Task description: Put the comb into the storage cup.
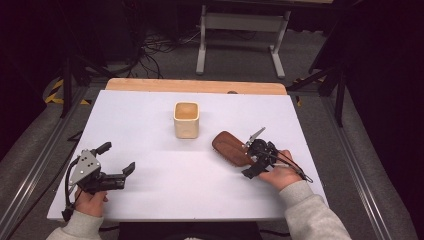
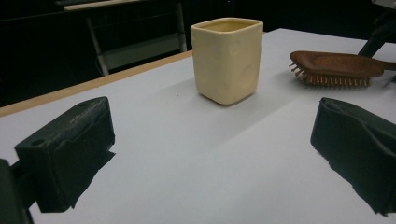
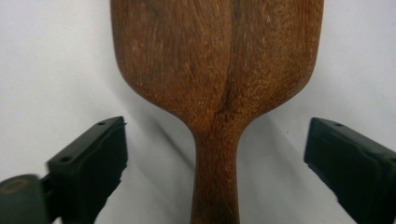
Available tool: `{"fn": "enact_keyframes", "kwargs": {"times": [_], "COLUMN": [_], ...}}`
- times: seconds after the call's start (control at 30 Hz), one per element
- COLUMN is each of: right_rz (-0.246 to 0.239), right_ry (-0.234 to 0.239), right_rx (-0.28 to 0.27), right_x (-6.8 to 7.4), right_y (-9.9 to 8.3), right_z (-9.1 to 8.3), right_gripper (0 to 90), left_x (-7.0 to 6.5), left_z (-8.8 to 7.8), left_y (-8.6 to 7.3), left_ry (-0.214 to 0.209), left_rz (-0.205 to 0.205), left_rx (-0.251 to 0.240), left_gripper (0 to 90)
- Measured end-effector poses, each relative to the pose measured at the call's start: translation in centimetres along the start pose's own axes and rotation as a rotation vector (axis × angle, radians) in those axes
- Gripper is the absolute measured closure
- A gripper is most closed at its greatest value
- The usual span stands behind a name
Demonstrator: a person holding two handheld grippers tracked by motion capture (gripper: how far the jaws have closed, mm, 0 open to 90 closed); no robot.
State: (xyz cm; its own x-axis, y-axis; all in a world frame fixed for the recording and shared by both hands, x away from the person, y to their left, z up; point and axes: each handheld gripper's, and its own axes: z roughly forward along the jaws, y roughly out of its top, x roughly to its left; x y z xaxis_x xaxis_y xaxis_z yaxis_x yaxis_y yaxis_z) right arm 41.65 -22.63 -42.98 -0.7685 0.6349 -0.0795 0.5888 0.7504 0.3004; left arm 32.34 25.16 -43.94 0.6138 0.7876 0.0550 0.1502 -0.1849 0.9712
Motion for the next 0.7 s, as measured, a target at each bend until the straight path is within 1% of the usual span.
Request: {"fn": "enact_keyframes", "kwargs": {"times": [0.03, 0.07, 0.13, 0.17, 0.23, 0.27, 0.3, 0.33, 0.37, 0.4, 0.5, 0.57, 0.67, 0.7], "right_rz": [0.0, 0.001, 0.006, 0.006, 0.004, 0.015, 0.018, 0.022, 0.029, 0.029, 0.046, 0.046, 0.045, 0.045], "right_ry": [0.0, -0.007, -0.015, -0.015, -0.011, 0.025, 0.044, 0.043, 0.043, 0.043, 0.037, 0.043, 0.045, 0.042], "right_rx": [0.0, 0.005, 0.009, 0.009, 0.019, 0.02, 0.02, 0.02, 0.021, 0.021, 0.027, 0.033, 0.036, 0.038], "right_x": [0.0, 0.0, -0.01, -0.01, -0.04, -0.12, -0.16, -0.14, -0.16, -0.16, -0.1, -0.04, -0.05, -0.02], "right_y": [0.0, 0.09, 0.16, 0.16, 0.22, 0.28, 0.29, 0.3, 0.32, 0.32, 0.38, 0.4, 0.41, 0.44], "right_z": [0.0, 0.12, 0.16, 0.16, 0.19, 0.14, 0.12, 0.12, 0.06, 0.06, 0.03, 0.0, -0.01, 0.01], "right_gripper": [9.9, 17.5, 26.5, 26.5, 36.9, 46.4, 49.5, 52.2, 57.4, 57.4, 65.4, 68.1, 69.4, 70.5], "left_x": [-0.01, -0.05, -0.02, -0.02, 0.01, -0.01, -0.02, -0.03, -0.04, -0.04, -0.07, -0.04, -0.02, 0.02], "left_z": [0.0, -0.01, -0.03, -0.03, -0.04, -0.01, 0.0, 0.02, 0.02, 0.02, 0.02, 0.03, 0.0, -0.04], "left_y": [0.0, 0.0, 0.01, 0.01, 0.01, 0.0, 0.0, 0.0, 0.0, 0.0, 0.0, 0.0, 0.01, 0.02], "left_ry": [0.0, 0.0, 0.001, 0.001, 0.002, 0.001, 0.001, 0.0, 0.0, 0.0, 0.002, 0.001, 0.003, -0.003], "left_rz": [0.0, -0.001, -0.002, -0.002, 0.001, 0.0, 0.0, 0.001, 0.001, 0.001, -0.001, 0.003, -0.006, -0.029], "left_rx": [-0.001, -0.002, -0.001, -0.001, -0.001, -0.001, -0.001, -0.001, -0.001, -0.001, 0.0, 0.001, -0.006, -0.03], "left_gripper": [0.5, 0.5, 0.5, 0.5, 0.5, 0.5, 0.5, 0.5, 0.5, 0.5, 0.5, 0.4, 0.3, 0.1]}}
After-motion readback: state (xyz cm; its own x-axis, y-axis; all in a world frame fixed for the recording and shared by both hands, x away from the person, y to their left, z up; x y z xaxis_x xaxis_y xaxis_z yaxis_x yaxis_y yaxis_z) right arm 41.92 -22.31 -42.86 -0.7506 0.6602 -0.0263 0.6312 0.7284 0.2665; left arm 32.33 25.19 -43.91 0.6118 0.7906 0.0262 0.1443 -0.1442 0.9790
